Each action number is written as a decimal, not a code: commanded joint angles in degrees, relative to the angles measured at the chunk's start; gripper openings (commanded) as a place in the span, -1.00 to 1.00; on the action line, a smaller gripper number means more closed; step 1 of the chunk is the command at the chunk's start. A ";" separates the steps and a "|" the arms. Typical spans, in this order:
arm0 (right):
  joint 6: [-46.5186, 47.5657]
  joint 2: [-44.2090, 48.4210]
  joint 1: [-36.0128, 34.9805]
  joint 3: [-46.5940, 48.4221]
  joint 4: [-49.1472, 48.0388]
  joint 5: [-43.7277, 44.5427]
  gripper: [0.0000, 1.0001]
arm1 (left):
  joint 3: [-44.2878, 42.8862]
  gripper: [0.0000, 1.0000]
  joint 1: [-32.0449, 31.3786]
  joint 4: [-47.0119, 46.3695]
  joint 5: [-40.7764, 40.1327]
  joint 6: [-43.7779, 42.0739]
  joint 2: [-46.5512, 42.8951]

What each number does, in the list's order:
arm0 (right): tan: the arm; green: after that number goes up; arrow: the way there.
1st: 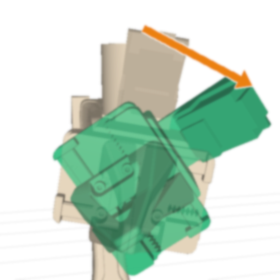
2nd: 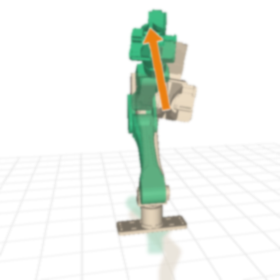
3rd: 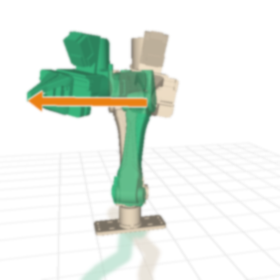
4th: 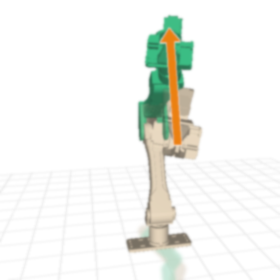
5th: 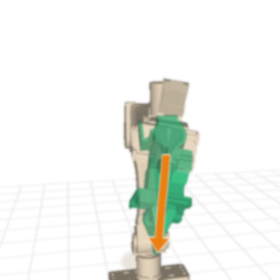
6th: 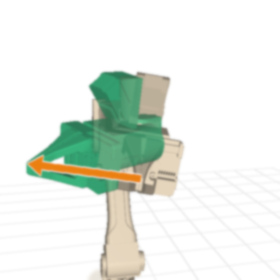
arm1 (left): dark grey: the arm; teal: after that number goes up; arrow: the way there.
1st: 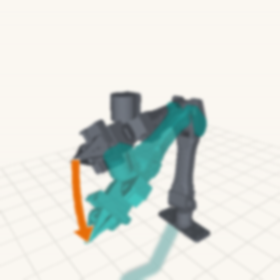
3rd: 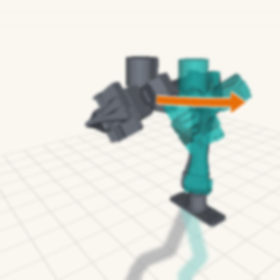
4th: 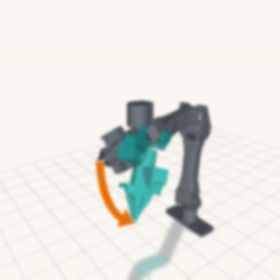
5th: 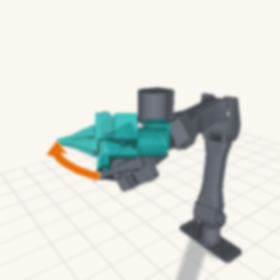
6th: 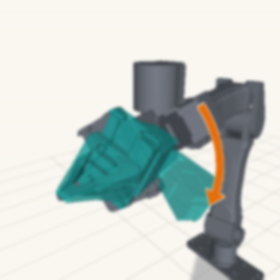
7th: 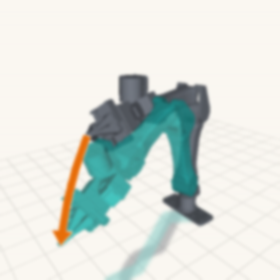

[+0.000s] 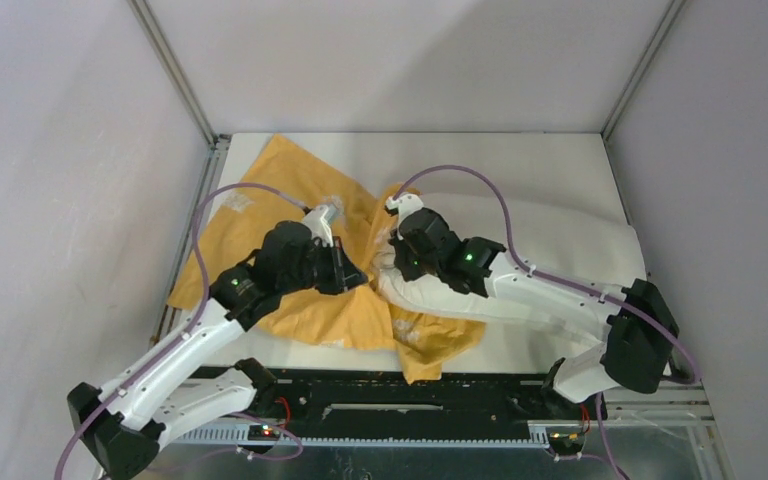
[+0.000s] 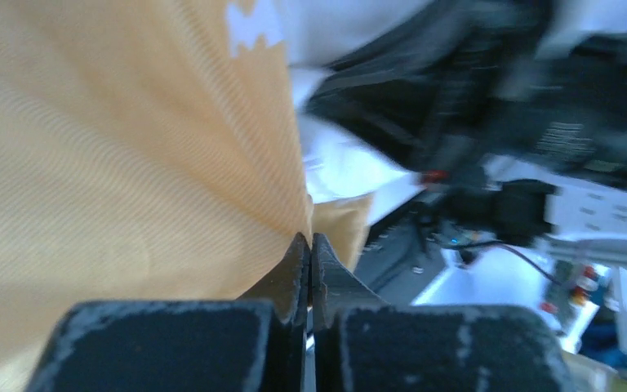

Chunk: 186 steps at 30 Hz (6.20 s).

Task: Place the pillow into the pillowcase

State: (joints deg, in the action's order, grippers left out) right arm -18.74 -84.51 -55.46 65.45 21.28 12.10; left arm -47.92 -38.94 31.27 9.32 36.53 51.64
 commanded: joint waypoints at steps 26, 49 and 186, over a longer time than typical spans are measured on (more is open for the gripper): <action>-6.26 17.78 7.66 -3.45 -0.23 5.65 0.54 | -1.34 -1.00 -0.88 -17.54 6.37 13.22 -0.43; -15.86 10.51 8.00 -19.57 -13.81 -2.21 -1.00 | -28.48 0.53 -4.57 5.50 -24.02 -6.15 16.36; -18.92 6.72 8.52 -7.33 -8.44 3.21 -1.00 | 6.09 -1.00 -24.92 -30.93 -5.22 -3.30 16.57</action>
State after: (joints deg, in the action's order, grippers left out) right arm -34.83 -75.13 -43.75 56.25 17.56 14.13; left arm -43.77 -63.51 8.01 -7.25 34.72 68.23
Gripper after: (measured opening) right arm 0.026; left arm 0.012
